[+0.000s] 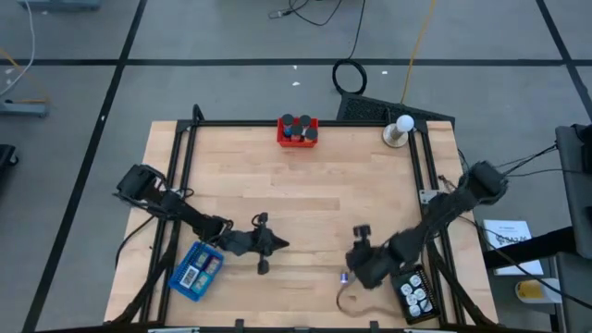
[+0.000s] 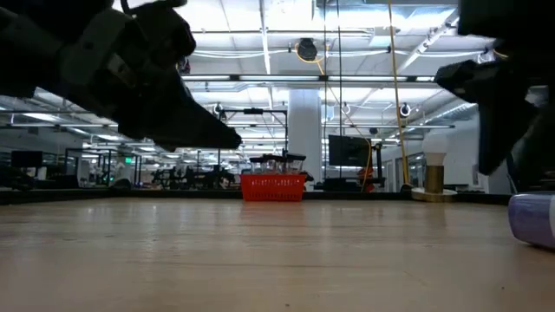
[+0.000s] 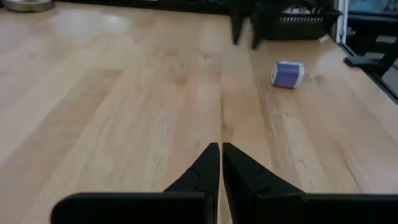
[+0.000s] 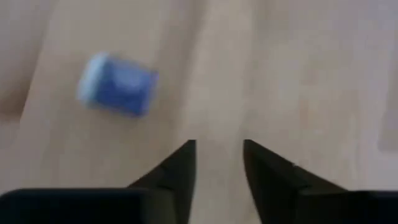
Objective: Pick & Place Office items
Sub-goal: Put the dark blue charger adapter into the black bin
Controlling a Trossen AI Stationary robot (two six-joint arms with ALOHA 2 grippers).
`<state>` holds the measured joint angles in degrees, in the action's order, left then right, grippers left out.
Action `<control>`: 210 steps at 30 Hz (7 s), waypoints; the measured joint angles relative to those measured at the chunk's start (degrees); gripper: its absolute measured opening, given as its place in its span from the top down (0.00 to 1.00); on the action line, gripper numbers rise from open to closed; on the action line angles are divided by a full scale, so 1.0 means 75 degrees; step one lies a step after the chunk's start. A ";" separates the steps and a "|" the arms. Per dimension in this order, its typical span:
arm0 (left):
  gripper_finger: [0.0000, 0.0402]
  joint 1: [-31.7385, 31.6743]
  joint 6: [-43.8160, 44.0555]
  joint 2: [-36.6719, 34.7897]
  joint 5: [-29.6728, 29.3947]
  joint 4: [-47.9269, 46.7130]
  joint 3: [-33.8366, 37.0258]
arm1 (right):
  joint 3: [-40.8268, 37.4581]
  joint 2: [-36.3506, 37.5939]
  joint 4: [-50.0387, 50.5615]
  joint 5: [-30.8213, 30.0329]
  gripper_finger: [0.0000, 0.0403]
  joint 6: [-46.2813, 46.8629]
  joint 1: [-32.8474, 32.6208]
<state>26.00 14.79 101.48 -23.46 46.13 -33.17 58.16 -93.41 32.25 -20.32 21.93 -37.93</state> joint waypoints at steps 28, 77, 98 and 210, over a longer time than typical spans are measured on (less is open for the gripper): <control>0.98 0.0038 0.0515 0.0547 -0.0341 0.0166 -0.0012 | 0.1551 -0.1650 -0.0413 0.1746 0.60 -0.3732 -0.0033; 0.26 -0.1442 0.6324 0.0506 0.1081 -0.4598 -0.3389 | -0.1957 -0.0973 -0.9245 -0.2288 0.69 -0.3629 0.1494; 0.63 -0.1675 0.5230 0.0122 0.1482 -0.5298 -0.3381 | -0.1948 -0.0253 -0.7537 -0.3887 0.40 -0.3260 0.0791; 0.99 -0.1249 -0.1419 -0.1523 0.0014 0.3350 0.2588 | 0.2048 -0.0620 0.0298 0.1527 0.68 0.1416 0.3520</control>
<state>16.63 4.14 90.06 -23.36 71.26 -13.76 73.52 -98.06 34.48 -8.87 32.55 -11.53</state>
